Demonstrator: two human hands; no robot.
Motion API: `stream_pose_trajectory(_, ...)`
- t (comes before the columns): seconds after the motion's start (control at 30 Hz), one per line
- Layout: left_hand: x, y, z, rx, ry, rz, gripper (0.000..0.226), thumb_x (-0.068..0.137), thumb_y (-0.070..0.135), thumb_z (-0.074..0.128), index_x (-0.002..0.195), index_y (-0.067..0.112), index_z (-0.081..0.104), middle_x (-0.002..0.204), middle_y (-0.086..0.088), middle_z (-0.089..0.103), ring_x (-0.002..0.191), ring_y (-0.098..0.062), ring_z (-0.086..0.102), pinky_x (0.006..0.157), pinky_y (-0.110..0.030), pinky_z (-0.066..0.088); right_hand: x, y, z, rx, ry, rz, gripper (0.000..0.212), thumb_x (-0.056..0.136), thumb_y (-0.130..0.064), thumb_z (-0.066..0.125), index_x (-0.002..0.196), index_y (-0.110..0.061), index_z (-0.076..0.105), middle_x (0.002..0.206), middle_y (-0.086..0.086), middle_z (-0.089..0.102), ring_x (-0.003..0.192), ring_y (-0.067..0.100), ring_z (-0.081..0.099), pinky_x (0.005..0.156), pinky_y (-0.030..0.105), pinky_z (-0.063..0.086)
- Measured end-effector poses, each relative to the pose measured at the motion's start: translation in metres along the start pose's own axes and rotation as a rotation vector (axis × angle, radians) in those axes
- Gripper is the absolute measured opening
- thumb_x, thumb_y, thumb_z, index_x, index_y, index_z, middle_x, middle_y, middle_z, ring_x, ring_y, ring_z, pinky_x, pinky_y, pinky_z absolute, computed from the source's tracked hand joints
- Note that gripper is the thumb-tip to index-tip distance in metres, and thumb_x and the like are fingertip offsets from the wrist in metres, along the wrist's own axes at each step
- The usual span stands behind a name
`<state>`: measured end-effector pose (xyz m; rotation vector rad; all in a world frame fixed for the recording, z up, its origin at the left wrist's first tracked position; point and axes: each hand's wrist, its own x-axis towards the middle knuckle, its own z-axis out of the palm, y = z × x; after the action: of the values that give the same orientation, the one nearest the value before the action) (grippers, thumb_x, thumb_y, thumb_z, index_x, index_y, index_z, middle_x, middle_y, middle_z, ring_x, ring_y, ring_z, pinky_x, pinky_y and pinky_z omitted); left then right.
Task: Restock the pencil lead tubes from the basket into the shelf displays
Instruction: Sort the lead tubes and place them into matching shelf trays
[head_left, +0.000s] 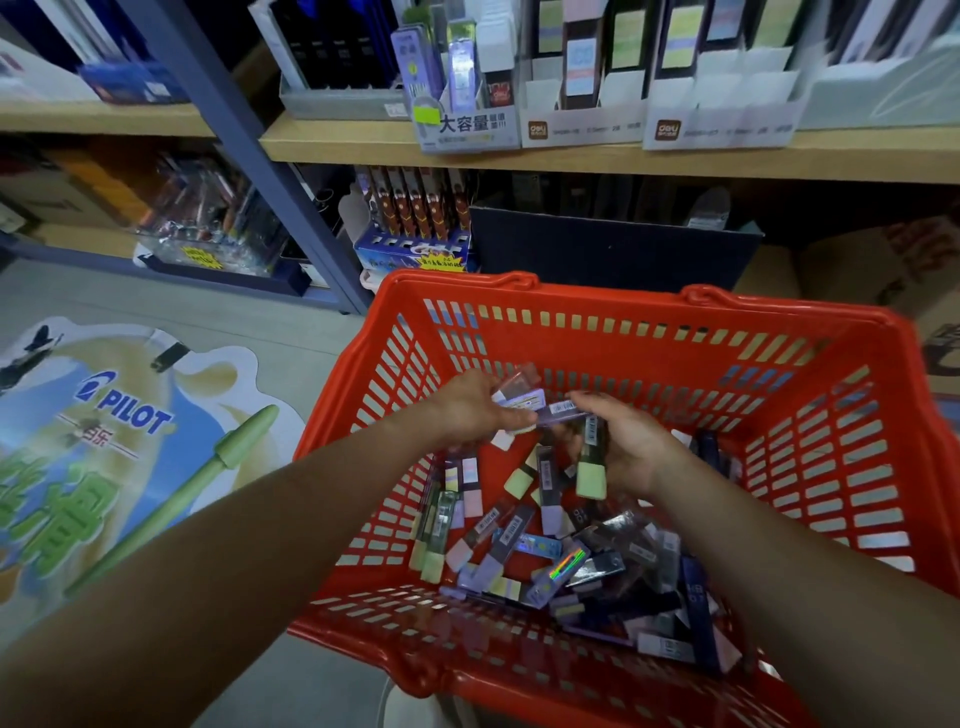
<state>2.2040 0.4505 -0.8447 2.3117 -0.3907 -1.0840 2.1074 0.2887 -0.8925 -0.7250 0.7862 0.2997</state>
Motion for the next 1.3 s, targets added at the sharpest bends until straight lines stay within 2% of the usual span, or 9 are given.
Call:
stream_pose_trajectory(0.13,-0.013,0.008,-0.025,-0.011,-0.053,-0.017,0.033,0.081,0.037,0.075,0.102,0.013,0.065,0.055,0.004,0.060,0.050,-0.012,0.050,0.048,-0.026,0.038,-0.012,-0.011,-0.002,-0.082,-0.139,-0.033,0.016,0.085,-0.003,0.063,0.100,-0.008,0.060,0.088,0.015,0.072,0.068,0.023,0.072,0.053,0.023,0.054)
stream_pose_trajectory(0.3,-0.033,0.033,-0.060,0.037,-0.097,0.068,0.039,0.076,0.028,0.080,0.109,0.017,0.063,0.052,0.000,0.053,0.045,-0.011,0.044,0.048,-0.025,0.038,-0.031,-0.031,0.017,-0.443,-0.405,0.021,0.019,0.074,0.002,0.064,0.085,-0.011,0.056,0.083,0.011,0.071,0.066,0.020,0.072,0.039,0.018,0.044)
stream_pose_trajectory(0.43,-0.048,0.056,-0.078,0.002,-0.053,0.169,0.019,0.077,0.022,0.079,0.086,0.012,0.066,0.049,0.003,0.053,0.043,-0.008,0.045,0.046,-0.021,0.038,-0.045,-0.056,0.043,-0.649,-0.546,0.005,0.021,0.087,0.008,0.054,0.102,-0.006,0.059,0.089,0.017,0.071,0.059,0.021,0.068,0.041,0.020,0.045)
stream_pose_trajectory(0.5,-0.053,0.065,-0.082,-0.081,0.002,0.231,0.017,0.081,0.024,0.075,0.079,0.013,0.062,0.048,0.004,0.052,0.042,-0.007,0.046,0.046,-0.021,0.039,-0.052,-0.064,0.056,-0.678,-0.531,-0.027,0.024,0.088,0.012,0.044,0.098,-0.005,0.059,0.072,0.015,0.064,0.047,0.017,0.056,0.040,0.021,0.040)
stream_pose_trajectory(0.63,-0.060,0.075,-0.081,-0.340,0.105,0.309,0.029,0.094,0.037,0.056,0.082,0.010,0.057,0.051,0.003,0.053,0.041,-0.009,0.044,0.042,-0.020,0.037,-0.063,-0.079,0.072,-0.510,-0.437,-0.152,0.016,0.093,-0.003,0.044,0.086,-0.007,0.057,0.053,0.002,0.041,0.040,0.010,0.031,0.041,0.021,0.023)
stream_pose_trajectory(0.8,-0.063,0.096,-0.075,-0.554,0.178,0.353,0.041,0.100,0.042,0.041,0.116,0.004,0.047,0.061,-0.004,0.053,0.043,-0.014,0.047,0.046,-0.025,0.040,-0.071,-0.086,0.094,0.072,-0.289,-0.265,0.026,0.097,-0.036,0.052,0.084,-0.014,0.058,0.055,-0.001,0.046,0.043,0.008,0.039,0.039,0.018,0.029)
stream_pose_trajectory(0.9,-0.062,0.116,-0.059,-0.479,0.348,0.462,0.047,0.099,0.047,0.041,0.109,0.002,0.049,0.064,-0.005,0.057,0.054,-0.020,0.055,0.054,-0.031,0.049,-0.079,-0.085,0.113,0.113,-0.173,-0.383,0.032,0.097,-0.042,0.054,0.091,-0.012,0.065,0.065,0.006,0.059,0.053,0.017,0.052,0.047,0.024,0.039)
stream_pose_trajectory(1.07,-0.052,0.134,-0.045,-0.346,0.570,0.563,0.044,0.084,0.068,0.035,0.095,0.041,0.067,0.105,-0.002,0.068,0.107,-0.018,0.062,0.097,-0.046,0.047,-0.088,-0.088,0.132,0.179,-0.143,-0.497,0.048,0.094,-0.057,0.052,0.112,-0.017,0.071,0.101,0.008,0.076,0.092,0.021,0.073,0.066,0.032,0.055)
stream_pose_trajectory(1.3,-0.051,0.144,-0.061,-0.046,0.697,0.558,0.058,0.084,0.071,0.020,0.117,0.040,0.057,0.108,0.002,0.056,0.111,-0.018,0.044,0.102,-0.041,0.037,-0.105,-0.096,0.137,0.134,-0.201,-0.679,0.038,0.098,-0.044,0.051,0.114,-0.015,0.069,0.103,0.009,0.075,0.097,0.023,0.073,0.085,0.041,0.057)
